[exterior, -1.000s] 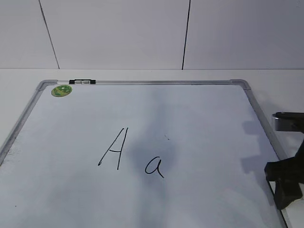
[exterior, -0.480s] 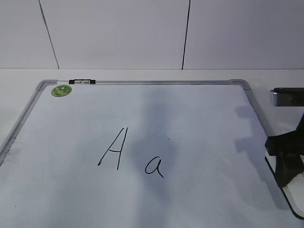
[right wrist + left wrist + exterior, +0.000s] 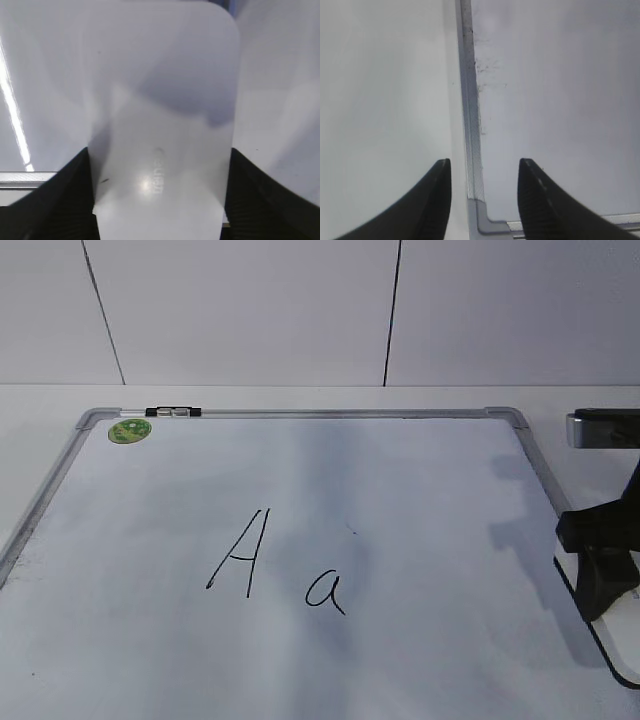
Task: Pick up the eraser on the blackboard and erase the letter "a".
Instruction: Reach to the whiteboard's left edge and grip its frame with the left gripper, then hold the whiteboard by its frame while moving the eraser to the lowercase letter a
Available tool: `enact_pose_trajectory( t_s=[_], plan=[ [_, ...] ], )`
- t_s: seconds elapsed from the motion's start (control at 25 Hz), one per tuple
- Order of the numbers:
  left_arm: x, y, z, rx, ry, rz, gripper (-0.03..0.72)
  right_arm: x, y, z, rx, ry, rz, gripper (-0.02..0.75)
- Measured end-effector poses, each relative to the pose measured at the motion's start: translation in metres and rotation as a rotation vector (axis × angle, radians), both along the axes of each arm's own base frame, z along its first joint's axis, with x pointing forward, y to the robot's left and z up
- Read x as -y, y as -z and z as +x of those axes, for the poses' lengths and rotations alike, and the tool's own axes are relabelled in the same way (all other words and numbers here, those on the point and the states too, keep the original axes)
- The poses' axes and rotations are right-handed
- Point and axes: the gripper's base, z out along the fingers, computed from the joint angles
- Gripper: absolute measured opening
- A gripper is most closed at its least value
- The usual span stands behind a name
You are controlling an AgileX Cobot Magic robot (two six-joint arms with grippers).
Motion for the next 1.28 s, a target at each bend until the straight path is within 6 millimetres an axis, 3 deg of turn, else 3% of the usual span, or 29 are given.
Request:
enact_pose_trajectory(
  t_s=[0.28, 0.44, 1.04, 1.28],
  plan=[
    [0.007, 0.011, 0.067, -0.057, 0.003, 0.018, 0.328, 0.0, 0.0, 0.0, -0.002, 0.001, 0.003, 0.561],
    [0.008, 0.021, 0.091, -0.085, 0.007, 0.04, 0.327, -0.001, 0.0, 0.0, -0.004, 0.006, 0.013, 0.561],
    [0.004, 0.09, 0.127, -0.244, -0.006, 0.127, 0.327, -0.004, 0.0, -0.001, -0.014, 0.016, 0.048, 0.561],
    [-0.01, 0.101, 0.134, -0.246, -0.077, 0.085, 0.326, -0.002, 0.0, -0.001, -0.009, 0.006, 0.026, 0.561]
  ],
)
